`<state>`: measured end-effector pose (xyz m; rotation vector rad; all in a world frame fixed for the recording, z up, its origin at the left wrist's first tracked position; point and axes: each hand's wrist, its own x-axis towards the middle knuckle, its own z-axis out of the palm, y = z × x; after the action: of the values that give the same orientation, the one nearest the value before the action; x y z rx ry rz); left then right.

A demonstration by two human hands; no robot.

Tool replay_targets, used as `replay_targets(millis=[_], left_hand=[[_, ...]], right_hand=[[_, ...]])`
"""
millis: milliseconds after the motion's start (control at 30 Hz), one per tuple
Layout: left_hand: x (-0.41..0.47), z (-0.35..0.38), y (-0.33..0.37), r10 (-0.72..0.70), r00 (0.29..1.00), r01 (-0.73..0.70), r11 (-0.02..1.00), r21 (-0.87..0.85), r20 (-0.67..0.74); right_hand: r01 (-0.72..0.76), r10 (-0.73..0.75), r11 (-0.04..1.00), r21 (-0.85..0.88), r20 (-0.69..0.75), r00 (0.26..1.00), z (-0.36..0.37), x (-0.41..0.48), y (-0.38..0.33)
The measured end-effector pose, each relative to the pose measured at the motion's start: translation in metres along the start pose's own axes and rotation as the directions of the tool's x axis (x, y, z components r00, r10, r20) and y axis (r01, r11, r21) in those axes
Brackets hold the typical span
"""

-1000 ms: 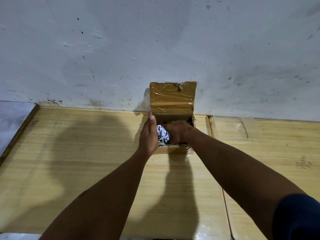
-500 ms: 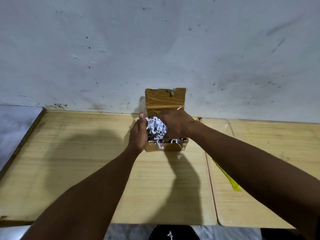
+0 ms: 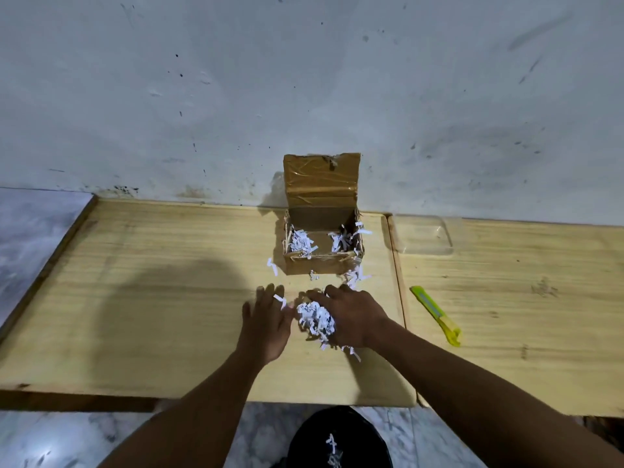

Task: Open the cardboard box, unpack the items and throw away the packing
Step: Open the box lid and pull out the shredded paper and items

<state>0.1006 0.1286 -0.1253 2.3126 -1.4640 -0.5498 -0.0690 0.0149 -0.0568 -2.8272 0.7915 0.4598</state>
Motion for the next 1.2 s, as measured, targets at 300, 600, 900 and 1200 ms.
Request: replay_targets(millis=[300, 600, 900, 1200], left_hand=[[-0.007, 0.028, -0.025, 0.098, 0.994, -0.109, 0.941, 0.321, 0.051], [-0.005, 0.025, -0.027, 0.084, 0.992, -0.108, 0.951, 0.291, 0.096], [-0.004, -0.018, 0.001, 0.142, 0.989, -0.146, 0.980, -0.138, -0.036], [-0.007, 0.001, 0.038, 0.514, 0.857, -0.515, 0.851, 0.103, 0.039]], right_hand=[[-0.079, 0.084, 0.993, 0.091, -0.050, 0.995, 0.042, -0.001, -0.002], [-0.057, 0.069, 0.972, 0.227, -0.047, 0.996, 0.035, -0.006, 0.004], [-0.066, 0.180, 0.841, 0.537, -0.164, 0.970, -0.007, -0.047, 0.058], [-0.177, 0.365, 0.709, 0.682, -0.140, 0.920, 0.017, -0.046, 0.069]])
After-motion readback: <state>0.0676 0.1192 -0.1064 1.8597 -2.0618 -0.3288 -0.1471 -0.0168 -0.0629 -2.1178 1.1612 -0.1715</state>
